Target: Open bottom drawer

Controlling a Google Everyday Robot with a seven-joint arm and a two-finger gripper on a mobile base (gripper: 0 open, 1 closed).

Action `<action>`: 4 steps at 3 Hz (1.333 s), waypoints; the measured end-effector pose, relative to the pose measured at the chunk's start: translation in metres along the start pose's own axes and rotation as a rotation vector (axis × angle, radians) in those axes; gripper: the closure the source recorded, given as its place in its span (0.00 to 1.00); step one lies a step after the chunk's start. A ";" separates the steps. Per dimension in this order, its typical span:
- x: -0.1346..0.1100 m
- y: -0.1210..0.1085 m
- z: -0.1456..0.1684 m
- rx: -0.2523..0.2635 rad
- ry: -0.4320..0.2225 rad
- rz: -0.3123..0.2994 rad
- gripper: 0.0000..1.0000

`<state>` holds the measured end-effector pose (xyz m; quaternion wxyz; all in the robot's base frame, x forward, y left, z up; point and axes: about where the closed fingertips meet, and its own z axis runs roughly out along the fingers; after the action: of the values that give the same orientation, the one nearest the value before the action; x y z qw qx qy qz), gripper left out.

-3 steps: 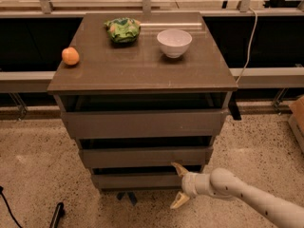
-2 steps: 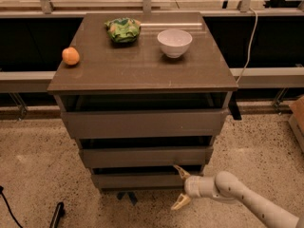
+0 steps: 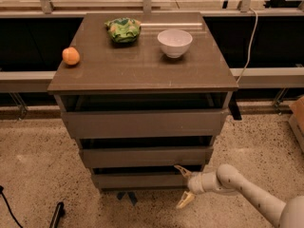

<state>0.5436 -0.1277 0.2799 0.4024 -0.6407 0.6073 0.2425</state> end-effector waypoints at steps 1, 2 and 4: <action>0.006 0.002 0.005 -0.022 0.005 -0.015 0.00; 0.009 0.033 0.017 -0.067 0.023 -0.040 0.00; 0.012 0.030 0.023 -0.079 0.074 -0.099 0.00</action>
Offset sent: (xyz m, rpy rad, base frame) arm -0.0297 0.0037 -0.0278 -0.0184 0.0182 0.0939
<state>0.5205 -0.1145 0.2512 0.3657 -0.6939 0.5792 0.2222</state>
